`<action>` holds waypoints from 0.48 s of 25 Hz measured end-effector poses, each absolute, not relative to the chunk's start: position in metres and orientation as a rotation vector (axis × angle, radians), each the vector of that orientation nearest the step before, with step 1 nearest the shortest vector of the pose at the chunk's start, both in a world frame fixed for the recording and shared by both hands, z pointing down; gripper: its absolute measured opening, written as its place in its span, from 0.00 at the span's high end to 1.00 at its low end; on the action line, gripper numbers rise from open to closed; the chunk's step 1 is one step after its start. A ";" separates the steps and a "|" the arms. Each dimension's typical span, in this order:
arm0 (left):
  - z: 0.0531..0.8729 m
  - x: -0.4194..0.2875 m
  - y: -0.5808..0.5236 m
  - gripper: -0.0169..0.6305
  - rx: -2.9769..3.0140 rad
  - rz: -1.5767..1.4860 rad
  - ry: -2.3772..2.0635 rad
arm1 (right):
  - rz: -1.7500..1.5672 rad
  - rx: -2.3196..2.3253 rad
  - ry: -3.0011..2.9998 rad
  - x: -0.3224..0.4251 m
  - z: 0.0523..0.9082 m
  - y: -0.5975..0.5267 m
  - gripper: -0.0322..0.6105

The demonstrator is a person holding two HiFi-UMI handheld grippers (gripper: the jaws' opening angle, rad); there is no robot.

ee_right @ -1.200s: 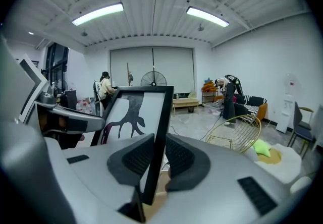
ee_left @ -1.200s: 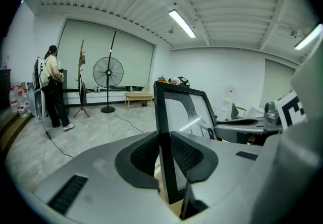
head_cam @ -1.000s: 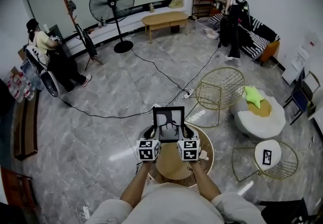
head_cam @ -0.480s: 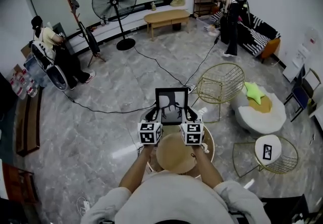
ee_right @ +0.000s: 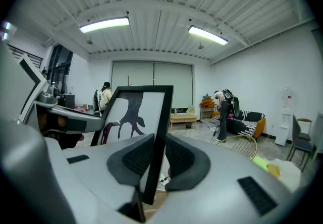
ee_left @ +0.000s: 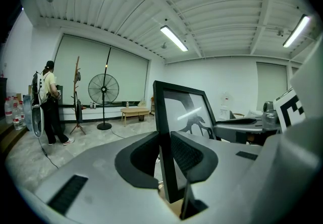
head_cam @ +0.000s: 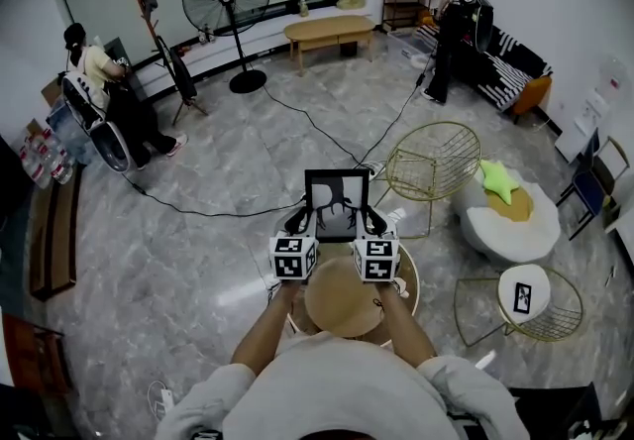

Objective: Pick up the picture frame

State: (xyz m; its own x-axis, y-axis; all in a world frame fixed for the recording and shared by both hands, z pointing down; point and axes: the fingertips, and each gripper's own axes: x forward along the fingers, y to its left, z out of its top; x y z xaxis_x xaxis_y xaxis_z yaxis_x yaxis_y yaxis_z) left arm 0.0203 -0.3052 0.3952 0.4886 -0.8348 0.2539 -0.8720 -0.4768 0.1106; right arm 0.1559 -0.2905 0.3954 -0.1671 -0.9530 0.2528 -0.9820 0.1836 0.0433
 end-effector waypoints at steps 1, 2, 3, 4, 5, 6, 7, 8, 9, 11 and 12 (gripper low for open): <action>0.396 0.020 -0.306 0.86 2.506 0.243 -1.462 | 0.193 1.864 -2.231 0.156 0.396 -0.291 0.84; 0.397 0.020 -0.306 0.86 2.504 0.243 -1.461 | 0.194 1.863 -2.229 0.156 0.396 -0.292 0.84; 0.398 0.020 -0.307 0.86 2.502 0.243 -1.459 | 0.195 1.861 -2.229 0.156 0.397 -0.292 0.84; 0.399 0.021 -0.307 0.86 2.502 0.244 -1.456 | 0.196 1.861 -2.228 0.156 0.398 -0.292 0.84; 0.400 0.021 -0.307 0.86 2.502 0.245 -1.454 | 0.197 1.861 -2.226 0.156 0.399 -0.292 0.84; 0.401 0.022 -0.307 0.86 2.502 0.246 -1.453 | 0.198 1.863 -2.224 0.157 0.400 -0.292 0.84; 0.401 0.022 -0.307 0.86 2.502 0.247 -1.452 | 0.199 1.864 -2.222 0.157 0.401 -0.292 0.84; 0.402 0.022 -0.307 0.86 2.502 0.249 -1.452 | 0.199 1.864 -2.220 0.157 0.401 -0.292 0.84; 0.402 0.021 -0.307 0.86 2.501 0.251 -1.451 | 0.200 1.862 -2.220 0.157 0.401 -0.292 0.84; 0.403 0.020 -0.308 0.86 2.497 0.256 -1.449 | 0.202 1.859 -2.218 0.156 0.401 -0.293 0.84; 0.403 0.020 -0.308 0.86 2.496 0.259 -1.449 | 0.205 1.859 -2.216 0.156 0.401 -0.293 0.84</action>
State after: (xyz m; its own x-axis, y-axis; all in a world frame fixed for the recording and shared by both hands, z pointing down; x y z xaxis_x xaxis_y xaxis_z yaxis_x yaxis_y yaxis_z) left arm 0.0200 -0.3079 0.4030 0.4916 -0.8270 0.2727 -0.8703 -0.4776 0.1204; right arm 0.1557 -0.2928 0.4012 -0.1609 -0.9487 0.2721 -0.9825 0.1800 0.0468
